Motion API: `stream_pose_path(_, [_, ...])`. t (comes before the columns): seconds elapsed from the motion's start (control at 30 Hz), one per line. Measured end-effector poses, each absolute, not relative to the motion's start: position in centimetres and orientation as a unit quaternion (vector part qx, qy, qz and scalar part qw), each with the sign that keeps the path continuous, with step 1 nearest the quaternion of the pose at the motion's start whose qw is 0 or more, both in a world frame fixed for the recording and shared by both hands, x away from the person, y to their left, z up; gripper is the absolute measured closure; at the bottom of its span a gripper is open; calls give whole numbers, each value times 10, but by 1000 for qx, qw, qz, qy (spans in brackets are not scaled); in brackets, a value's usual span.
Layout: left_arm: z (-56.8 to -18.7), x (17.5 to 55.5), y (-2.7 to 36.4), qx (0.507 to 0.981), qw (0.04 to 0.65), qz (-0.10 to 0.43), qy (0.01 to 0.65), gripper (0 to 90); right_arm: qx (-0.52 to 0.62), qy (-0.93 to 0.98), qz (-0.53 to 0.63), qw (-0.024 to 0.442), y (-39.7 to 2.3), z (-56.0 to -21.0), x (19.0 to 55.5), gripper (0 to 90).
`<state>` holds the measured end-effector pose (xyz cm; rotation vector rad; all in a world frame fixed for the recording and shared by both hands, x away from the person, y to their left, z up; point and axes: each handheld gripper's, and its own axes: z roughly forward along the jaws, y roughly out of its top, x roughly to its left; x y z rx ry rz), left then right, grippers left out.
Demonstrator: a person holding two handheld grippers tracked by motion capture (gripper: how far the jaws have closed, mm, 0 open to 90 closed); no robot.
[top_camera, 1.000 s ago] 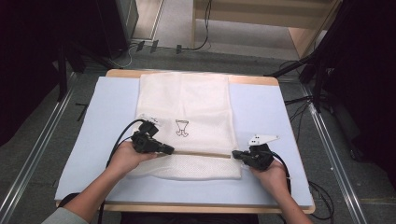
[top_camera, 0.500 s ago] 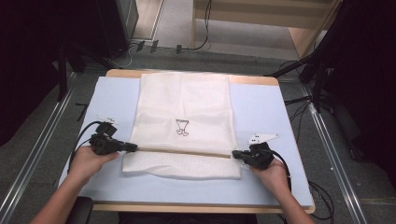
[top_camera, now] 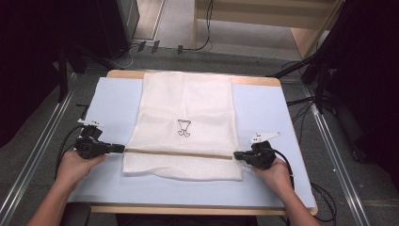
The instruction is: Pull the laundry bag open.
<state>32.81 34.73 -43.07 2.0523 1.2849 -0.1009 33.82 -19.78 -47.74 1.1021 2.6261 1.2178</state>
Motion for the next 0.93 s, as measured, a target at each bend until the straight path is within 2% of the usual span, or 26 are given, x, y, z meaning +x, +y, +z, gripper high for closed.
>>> stream_pose_path(0.03, [-430, 327, 347, 792, 357, -35, 494, 853, 361, 846, 391, 15, -198, -476, 339, 899])
stream_pose_path(0.1, [-428, 326, 349, 789, 374, -28, 487, 758, 367, 844, 392, 7, -199, -473, 342, 842])
stream_pose_path(0.2, [-423, 323, 356, 778, 397, -13, 487, 689, 371, 836, 404, 21, -203, -467, 343, 789])
stream_pose_path(0.33, [-420, 321, 365, 770, 399, 26, 498, 556, 391, 822, 410, 57, -217, -463, 346, 648])
stream_pose_path(0.43, [-421, 321, 370, 767, 393, 44, 506, 484, 405, 811, 418, 64, -226, -462, 348, 610])
stream_pose_path(0.6, [-422, 321, 378, 758, 387, 70, 520, 399, 419, 802, 419, 83, -237, -463, 351, 538])
stream_pose_path(0.93, [-427, 324, 386, 753, 374, 87, 534, 332, 430, 799, 410, 91, -238, -468, 356, 403])
